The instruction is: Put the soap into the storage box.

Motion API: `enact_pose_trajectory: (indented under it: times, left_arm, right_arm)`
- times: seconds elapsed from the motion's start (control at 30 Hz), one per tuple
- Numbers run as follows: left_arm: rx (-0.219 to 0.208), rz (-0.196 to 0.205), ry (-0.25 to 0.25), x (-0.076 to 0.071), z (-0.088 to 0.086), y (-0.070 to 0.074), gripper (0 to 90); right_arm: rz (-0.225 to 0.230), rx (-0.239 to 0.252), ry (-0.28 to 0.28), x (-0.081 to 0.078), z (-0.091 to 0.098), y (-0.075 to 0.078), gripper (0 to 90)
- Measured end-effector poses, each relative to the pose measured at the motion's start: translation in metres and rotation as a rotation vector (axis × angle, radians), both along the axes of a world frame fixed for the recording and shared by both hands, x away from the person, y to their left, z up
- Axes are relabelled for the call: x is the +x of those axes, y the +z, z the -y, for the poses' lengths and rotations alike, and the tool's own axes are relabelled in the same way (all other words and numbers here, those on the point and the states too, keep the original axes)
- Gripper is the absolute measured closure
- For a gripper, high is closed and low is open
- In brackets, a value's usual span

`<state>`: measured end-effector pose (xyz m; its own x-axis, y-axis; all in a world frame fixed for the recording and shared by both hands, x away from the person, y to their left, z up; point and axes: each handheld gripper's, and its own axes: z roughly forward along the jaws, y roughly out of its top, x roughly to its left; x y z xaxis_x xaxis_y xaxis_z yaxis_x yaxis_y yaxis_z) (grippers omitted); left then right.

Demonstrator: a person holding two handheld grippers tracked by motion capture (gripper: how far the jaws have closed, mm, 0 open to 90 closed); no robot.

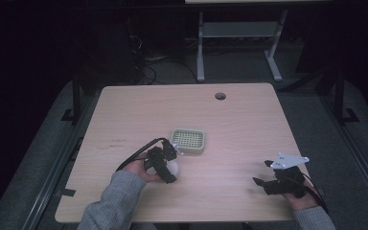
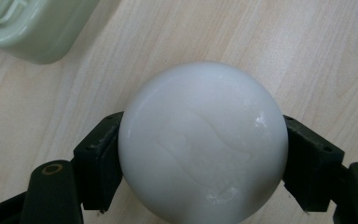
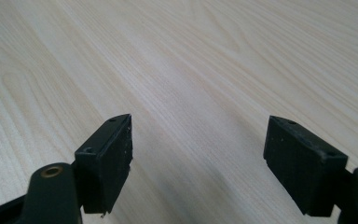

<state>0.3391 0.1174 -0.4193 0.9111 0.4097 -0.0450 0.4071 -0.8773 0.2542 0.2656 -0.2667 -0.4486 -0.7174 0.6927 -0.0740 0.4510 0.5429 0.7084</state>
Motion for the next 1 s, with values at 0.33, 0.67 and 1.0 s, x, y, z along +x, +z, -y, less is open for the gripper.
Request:
enact_pose_trajectory:
  times: [0.33, 0.67, 1.0]
  left_arm:
    - [-0.001, 0.003, -0.002, 0.008, 0.003, 0.008, 23.7]
    - [-0.007, -0.009, -0.003, 0.019, 0.006, 0.016, 23.7]
    - [0.01, -0.013, -0.005, 0.032, 0.013, 0.019, 23.7]
  right_arm:
    - [0.0, 0.002, 0.008, 0.0, -0.003, 0.001, 23.2]
    - [0.002, 0.007, 0.006, 0.0, -0.003, 0.001, 23.1]
    - [0.002, 0.012, 0.006, 0.0, -0.004, 0.001, 23.1]
